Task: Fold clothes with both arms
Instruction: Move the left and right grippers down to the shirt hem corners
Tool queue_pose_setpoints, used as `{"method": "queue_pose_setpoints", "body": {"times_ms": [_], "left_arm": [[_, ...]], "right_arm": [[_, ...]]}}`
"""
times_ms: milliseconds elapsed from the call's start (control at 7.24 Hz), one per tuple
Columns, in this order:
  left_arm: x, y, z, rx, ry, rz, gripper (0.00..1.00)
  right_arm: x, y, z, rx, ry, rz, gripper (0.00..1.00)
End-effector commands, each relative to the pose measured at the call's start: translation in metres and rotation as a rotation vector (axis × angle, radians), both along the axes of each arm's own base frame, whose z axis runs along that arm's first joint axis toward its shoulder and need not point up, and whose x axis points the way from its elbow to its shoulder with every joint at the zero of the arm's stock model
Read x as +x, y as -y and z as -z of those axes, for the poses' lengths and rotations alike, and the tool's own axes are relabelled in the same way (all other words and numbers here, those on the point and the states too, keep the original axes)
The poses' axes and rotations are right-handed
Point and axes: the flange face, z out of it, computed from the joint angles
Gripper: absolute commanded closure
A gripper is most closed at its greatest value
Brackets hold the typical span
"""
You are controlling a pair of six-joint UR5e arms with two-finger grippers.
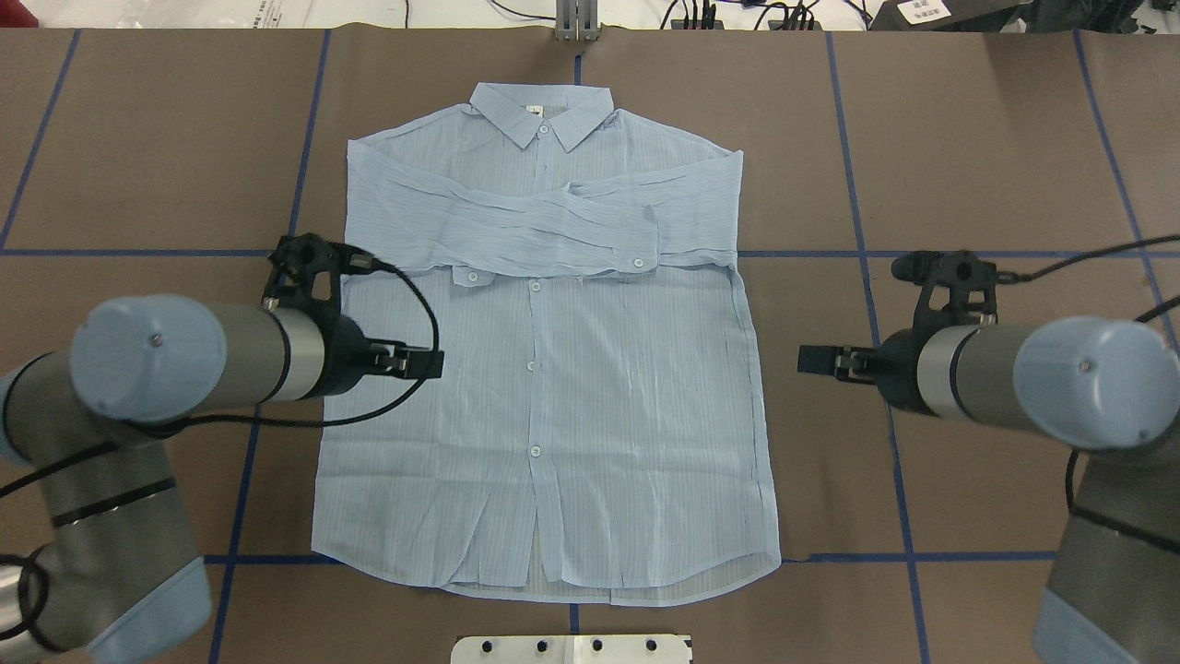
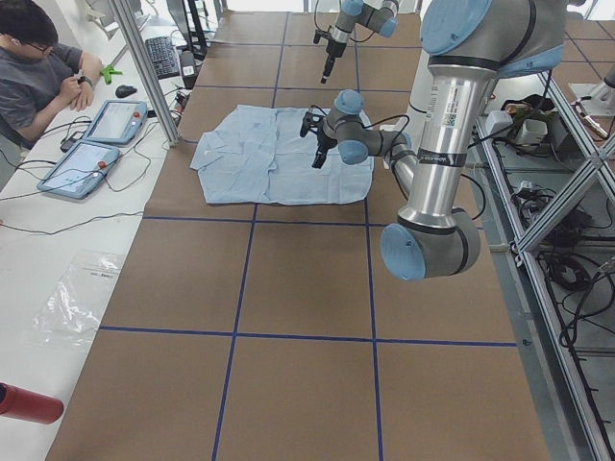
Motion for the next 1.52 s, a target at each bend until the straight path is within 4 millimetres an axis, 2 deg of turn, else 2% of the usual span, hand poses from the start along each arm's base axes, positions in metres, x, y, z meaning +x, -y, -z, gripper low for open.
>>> {"method": "queue_pose_setpoints", "body": {"times_ms": [0, 414, 552, 1381], "left_arm": [[0.022, -0.073, -0.024, -0.118, 0.027, 0.0, 0.0], [0.033, -0.075, -0.048, -0.129, 0.091, -0.008, 0.26], [0.037, -0.074, -0.055, -0.132, 0.119, -0.006, 0.29], [0.037, -0.065, -0.069, -0.111, 0.175, -0.007, 0.3]], "right_arm": [[-0.015, -0.028, 0.004, 0.021, 0.008, -0.001, 0.0], [-0.015, -0.028, 0.005, 0.023, 0.011, -0.003, 0.0], [-0.015, -0.028, 0.005, 0.023, 0.011, -0.003, 0.0], [-0.015, -0.027, 0.005, 0.025, 0.01, -0.007, 0.0]]}}
